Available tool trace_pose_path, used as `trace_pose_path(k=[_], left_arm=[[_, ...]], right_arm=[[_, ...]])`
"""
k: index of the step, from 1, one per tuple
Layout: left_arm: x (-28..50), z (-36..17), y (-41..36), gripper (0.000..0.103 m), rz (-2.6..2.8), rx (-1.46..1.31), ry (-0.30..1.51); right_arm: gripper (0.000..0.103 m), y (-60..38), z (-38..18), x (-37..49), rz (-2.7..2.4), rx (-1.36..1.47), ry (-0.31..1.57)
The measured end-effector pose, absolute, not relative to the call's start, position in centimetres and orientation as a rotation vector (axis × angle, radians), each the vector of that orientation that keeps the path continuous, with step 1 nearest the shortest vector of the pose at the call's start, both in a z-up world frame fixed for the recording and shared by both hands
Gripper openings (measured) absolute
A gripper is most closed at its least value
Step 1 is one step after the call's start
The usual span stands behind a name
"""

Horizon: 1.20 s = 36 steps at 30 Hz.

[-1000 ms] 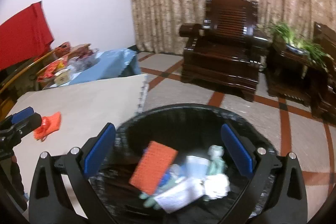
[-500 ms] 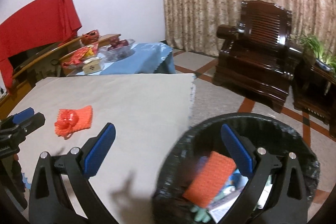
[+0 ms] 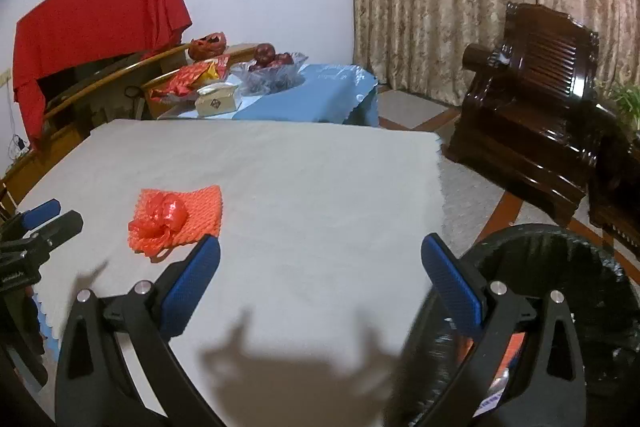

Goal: Collect trash
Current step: 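Move both open tools back to the red bag on the foam net, then grasp the red plastic bag with the left tool and lift it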

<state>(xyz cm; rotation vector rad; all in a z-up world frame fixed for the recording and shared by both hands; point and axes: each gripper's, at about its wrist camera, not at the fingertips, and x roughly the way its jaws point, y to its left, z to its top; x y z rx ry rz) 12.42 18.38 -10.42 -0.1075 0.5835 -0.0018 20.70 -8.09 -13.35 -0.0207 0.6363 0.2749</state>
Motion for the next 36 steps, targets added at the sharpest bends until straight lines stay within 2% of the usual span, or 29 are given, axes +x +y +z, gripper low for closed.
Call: trace_pose_path(k=[7,13,22,26,30,36], left_arm=[[14.0,-12.1,20.3,0.095,0.039,-0.119,0.601],[17.0,-13.8,19.2,0.089,0.018,-0.11,0.62],[22.1,-17.1,17.7,0.068,0.005,-0.064,0.694],[23.3,-18.1,17.2,0.047,-0.02,-0.061,0.724],[23.1,-17.8,17.1,0.042,-0.02,-0.067,0.706],[21.0,-15.4,18.6,0.042,-0.024,-0.122,0.65]], right_arm=[[0.098,-6.1,-15.5,22.2,0.273,-0.042,0.67],[0.098,-5.8,-17.2,24.1,0.254,-0.045,0.698],[0.098,-5.6,-18.1,26.8,0.249,-0.044,0.716],[0.098,-5.3,-18.5,27.4,0.253,-0.053,0.725],[0.098,-4.9,-18.9,27.7,0.262,-0.054,0.734],[0.098,-3.4,-19.2,28.0,0.289,-0.059,0.734]])
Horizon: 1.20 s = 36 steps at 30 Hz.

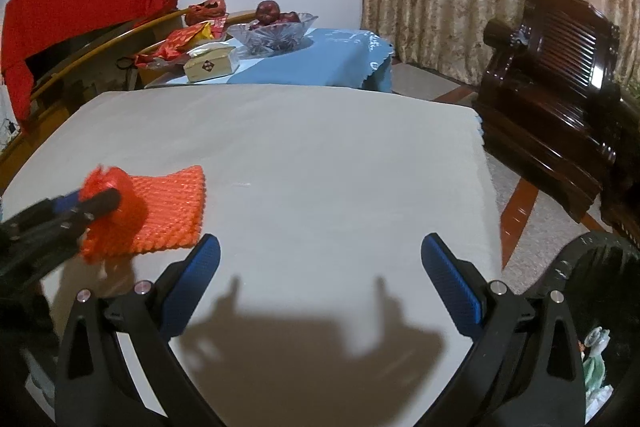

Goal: Collect trash
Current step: 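Grasp the red plastic bag with the left tool and lift it, then grasp the square orange foam net with the right tool while the left tool holds the bag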

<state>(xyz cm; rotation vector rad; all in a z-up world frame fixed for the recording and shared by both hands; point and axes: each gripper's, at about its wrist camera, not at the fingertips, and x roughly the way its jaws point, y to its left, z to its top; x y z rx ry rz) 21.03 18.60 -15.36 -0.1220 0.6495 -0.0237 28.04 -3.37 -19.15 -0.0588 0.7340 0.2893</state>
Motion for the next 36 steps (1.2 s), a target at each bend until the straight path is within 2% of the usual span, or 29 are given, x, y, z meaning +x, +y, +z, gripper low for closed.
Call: trace_pose_path(k=[5,13,24,27,29,30,32,34,36], left_arm=[[19.4,-14.2,20.7,0.042,0.026,-0.11,0.62],[18.8,-15.5,25.1,0.042,0.123,-0.098,0.661],[18.6,-17.1,27.9,0.042,0.168,-0.136,0.699],[18.5,-17.4,28.0,0.042,0.168,-0.14,0.706],[18.5,-17.5,28.0,0.042,0.169,-0.143,0.709],[18.5,-17.4,28.0,0.042,0.169,-0.143,0.708],[18.5,-17.3,28.0,0.042,0.17,-0.142,0.709],[18.5,-17.3,28.1,0.042,0.168,-0.143,0.707],[18.6,-17.2,27.9,0.042,0.168,-0.137,0.705]], right_arm=[[0.098,-0.7,-19.2,28.6,0.328,-0.057,0.729],[0.098,6.1,-20.1,29.5,0.422,-0.098,0.722],[0.095,10.5,-22.8,31.0,0.417,-0.149,0.827],[0.073,11.0,-23.3,31.1,0.449,-0.154,0.861],[0.067,11.1,-23.5,31.1,0.471,-0.125,0.881],[0.06,11.1,-23.5,31.1,0.483,-0.114,0.886],[0.053,11.3,-23.3,30.9,0.496,-0.11,0.887],[0.037,11.3,-23.3,30.5,0.533,-0.098,0.893],[0.029,11.4,-23.0,30.0,0.554,-0.102,0.892]])
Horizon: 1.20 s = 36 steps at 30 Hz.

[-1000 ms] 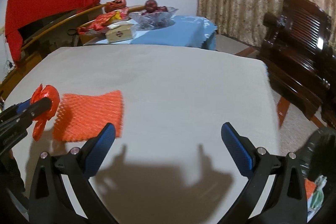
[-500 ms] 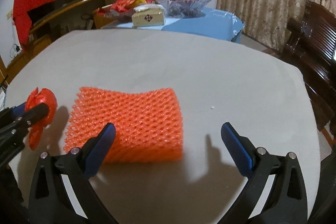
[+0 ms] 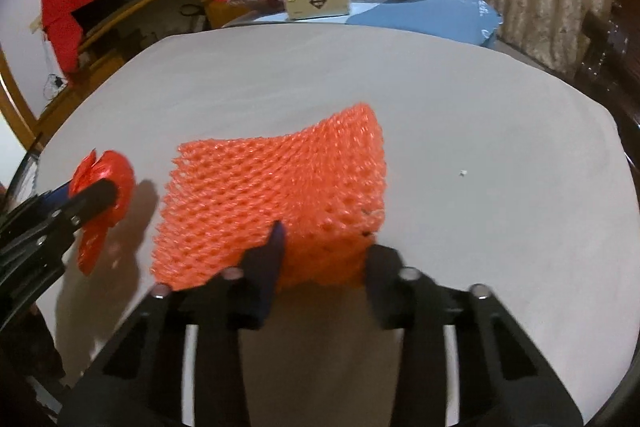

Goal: Collect trash
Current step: 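Grasp the square orange foam net with the right tool while the left tool holds the bag, then carry the red bag and foam net over the trash bin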

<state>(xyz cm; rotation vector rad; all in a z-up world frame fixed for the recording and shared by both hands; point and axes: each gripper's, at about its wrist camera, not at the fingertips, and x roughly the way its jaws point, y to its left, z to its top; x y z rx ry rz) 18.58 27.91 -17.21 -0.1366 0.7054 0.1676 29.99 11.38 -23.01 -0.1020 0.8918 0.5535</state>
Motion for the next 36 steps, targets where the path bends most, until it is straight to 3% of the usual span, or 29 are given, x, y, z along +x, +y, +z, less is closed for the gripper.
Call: trace_pose_path(k=[4,36], left_arm=[[18.5,-16.6,27.3,0.042,0.161,-0.127,0.703],[16.0,-7.9,11.2,0.042,-0.071,-0.068,0.602]], right_arm=[[0.024,10.6,-22.1,29.3,0.554,-0.08,0.877],[0.024,-8.2,-11.2,20.7,0.348,0.008,0.697]])
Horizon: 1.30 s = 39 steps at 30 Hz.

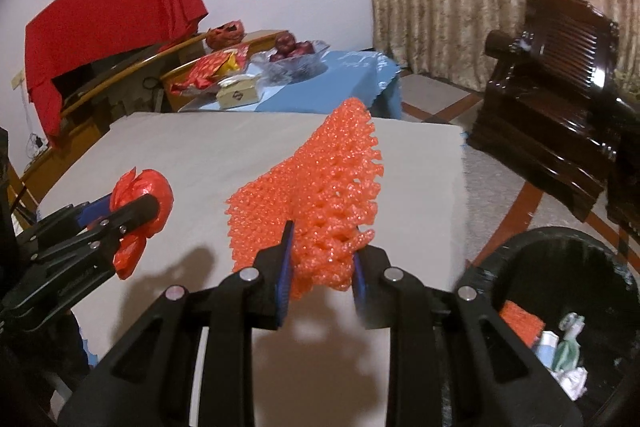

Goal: Collect trash
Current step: 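Carry the red bag and foam net over the trash bin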

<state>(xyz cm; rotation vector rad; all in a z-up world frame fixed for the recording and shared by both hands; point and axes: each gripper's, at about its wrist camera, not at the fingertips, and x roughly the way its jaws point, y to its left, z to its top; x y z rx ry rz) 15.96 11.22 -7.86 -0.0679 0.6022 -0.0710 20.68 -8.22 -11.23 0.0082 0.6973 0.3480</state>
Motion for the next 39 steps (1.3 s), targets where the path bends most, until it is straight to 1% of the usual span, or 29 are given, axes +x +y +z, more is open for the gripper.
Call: trace_pose_path(k=[25,32,39], left_arm=[[12.2,-2.7,-1.0,0.042,-0.274,0.001,0.533],[11.4,-2.5,-4.6,0.042,-0.337,0.023,0.525],[11.9,-3.7,-8.3,0.042,-0.407,0.045,0.536]], right_arm=[[0.024,-21.4,-7.3,13.6,0.152,0.078,0.587],[0.024,-25.0,-7.3,12.1,0.082,0.096,0.575],[0.024,-28.6,-8.2,11.0,-0.002,0.101,0.585]])
